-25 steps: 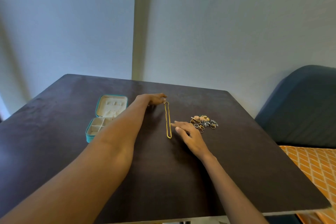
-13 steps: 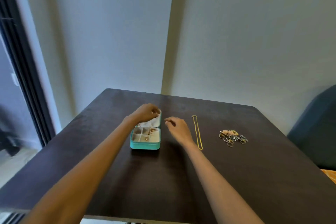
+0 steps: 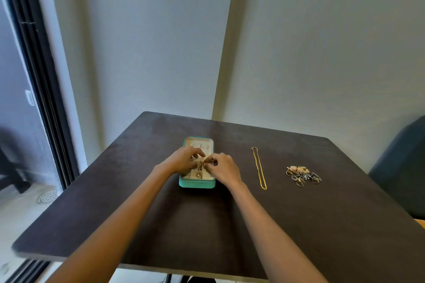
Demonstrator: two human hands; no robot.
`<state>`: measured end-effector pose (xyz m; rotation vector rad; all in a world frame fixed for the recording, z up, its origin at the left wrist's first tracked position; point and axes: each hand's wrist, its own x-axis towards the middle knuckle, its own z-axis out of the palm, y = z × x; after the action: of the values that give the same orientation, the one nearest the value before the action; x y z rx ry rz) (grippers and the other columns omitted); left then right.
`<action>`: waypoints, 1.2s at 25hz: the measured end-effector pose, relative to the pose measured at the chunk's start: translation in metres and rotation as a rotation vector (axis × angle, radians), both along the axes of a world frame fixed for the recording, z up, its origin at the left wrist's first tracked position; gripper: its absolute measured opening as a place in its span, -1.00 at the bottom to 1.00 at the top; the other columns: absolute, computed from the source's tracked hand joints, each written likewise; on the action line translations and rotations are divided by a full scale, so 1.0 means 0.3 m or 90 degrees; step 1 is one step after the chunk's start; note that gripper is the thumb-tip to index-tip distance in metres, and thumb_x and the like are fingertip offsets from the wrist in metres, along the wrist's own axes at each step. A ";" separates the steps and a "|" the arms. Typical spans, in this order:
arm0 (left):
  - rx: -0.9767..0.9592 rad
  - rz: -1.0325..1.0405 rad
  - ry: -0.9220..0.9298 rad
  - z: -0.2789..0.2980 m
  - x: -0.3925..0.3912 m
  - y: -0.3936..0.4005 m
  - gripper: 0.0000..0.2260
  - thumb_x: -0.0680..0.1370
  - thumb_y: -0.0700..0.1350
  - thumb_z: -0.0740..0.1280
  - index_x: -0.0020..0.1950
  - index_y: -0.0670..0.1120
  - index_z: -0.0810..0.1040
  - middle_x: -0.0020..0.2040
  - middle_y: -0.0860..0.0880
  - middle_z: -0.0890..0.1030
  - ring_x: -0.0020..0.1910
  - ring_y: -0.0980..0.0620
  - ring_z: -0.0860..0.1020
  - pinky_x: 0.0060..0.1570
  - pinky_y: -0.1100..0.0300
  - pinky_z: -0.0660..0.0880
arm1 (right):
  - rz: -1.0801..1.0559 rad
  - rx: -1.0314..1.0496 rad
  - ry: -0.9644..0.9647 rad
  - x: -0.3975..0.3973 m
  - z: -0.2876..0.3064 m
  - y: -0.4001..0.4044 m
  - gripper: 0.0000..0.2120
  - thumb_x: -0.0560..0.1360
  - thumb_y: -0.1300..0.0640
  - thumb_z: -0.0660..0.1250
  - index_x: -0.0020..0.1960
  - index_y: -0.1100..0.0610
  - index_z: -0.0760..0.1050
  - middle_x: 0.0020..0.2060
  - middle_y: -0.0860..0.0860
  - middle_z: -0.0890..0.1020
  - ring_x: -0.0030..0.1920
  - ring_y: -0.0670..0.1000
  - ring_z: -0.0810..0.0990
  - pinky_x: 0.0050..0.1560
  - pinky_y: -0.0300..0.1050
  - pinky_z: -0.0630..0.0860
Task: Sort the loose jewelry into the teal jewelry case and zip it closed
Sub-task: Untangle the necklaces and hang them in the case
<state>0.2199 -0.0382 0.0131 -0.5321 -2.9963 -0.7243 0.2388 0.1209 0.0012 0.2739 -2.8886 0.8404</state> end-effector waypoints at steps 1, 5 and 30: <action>-0.003 -0.004 0.008 -0.004 0.004 -0.004 -0.70 0.55 -0.18 0.28 0.28 -0.03 0.49 0.26 -0.10 0.53 0.19 -0.02 0.53 0.13 0.10 0.51 | 0.009 -0.003 -0.006 0.000 -0.002 -0.004 -0.76 0.50 0.01 0.32 0.14 -0.01 0.59 0.09 0.07 0.54 0.18 0.07 0.47 0.06 0.00 0.50; -0.031 0.000 0.039 -0.010 0.013 -0.049 -0.73 0.56 -0.16 0.26 0.24 0.00 0.53 0.23 -0.09 0.52 0.17 -0.02 0.53 0.12 0.11 0.51 | 0.033 0.019 0.006 0.002 -0.008 -0.048 -0.74 0.54 0.02 0.28 0.20 0.00 0.56 0.10 0.10 0.49 0.22 0.08 0.39 0.04 0.00 0.44; 0.093 0.088 0.149 -0.057 0.075 -0.068 -0.83 0.55 -0.10 0.30 0.12 -0.05 0.60 0.08 -0.05 0.61 0.03 -0.01 0.58 0.00 0.13 0.51 | -0.020 -0.725 -0.174 0.068 0.066 -0.116 -0.89 0.56 0.29 0.10 -0.11 0.18 0.35 -0.26 0.08 0.54 -0.26 -0.01 0.56 -0.17 -0.15 0.54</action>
<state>0.2423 -0.0586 -0.0040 -0.3711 -2.7071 -0.8002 0.2592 0.0860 0.0211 -0.0218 -2.0856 2.4019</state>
